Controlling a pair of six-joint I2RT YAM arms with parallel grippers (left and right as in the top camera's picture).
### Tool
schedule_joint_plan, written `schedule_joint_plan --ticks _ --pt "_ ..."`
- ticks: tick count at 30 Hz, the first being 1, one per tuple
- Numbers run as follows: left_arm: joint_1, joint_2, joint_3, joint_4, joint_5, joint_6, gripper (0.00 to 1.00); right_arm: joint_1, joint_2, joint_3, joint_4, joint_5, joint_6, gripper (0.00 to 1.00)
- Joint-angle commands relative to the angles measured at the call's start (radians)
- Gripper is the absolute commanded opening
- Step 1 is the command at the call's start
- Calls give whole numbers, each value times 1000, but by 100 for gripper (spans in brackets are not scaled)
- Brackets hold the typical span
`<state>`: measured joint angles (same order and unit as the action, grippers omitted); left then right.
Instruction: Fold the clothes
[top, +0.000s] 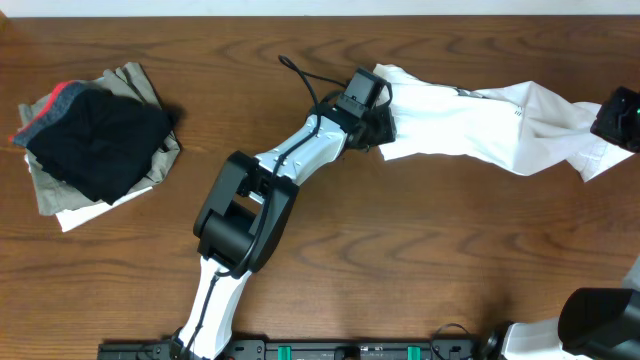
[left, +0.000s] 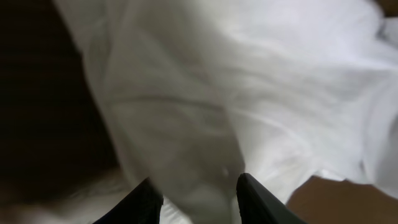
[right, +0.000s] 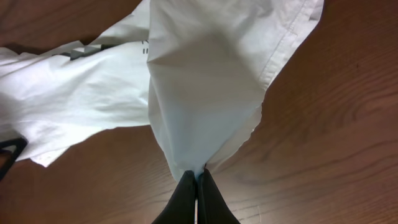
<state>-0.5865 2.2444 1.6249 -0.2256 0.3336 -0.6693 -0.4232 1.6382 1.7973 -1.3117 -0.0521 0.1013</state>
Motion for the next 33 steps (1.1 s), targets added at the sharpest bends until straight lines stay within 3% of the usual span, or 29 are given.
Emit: schedule_joint_plan --ticks 1,6,8,9,14,18,22,33 --pt "-14 4 -1 19 -5 -10 42 5 -10 -1 2 3 -13 1" --pt "-29 4 -1 43 -6 -10 40 5 -10 -1 2 3 -13 1" --pt "-28 3 -1 44 -5 -10 13 5 -10 -1 2 3 -13 1" --pt "-27 3 -1 44 -1 -10 6 5 -10 -1 2 3 -13 1" --pt "0 -20 0 17 86 -4 6 5 -10 -1 -1 3 -13 1" --pt "35 -115 0 -85 80 109 6 5 -10 -1 6 2 -13 1" --pt "98 -299 0 -209 74 212 6 5 -11 0 12 -7 -13 1" --pt "302 -822 0 -421 74 293 6 5 -163 0 -6 -121 -12 1"
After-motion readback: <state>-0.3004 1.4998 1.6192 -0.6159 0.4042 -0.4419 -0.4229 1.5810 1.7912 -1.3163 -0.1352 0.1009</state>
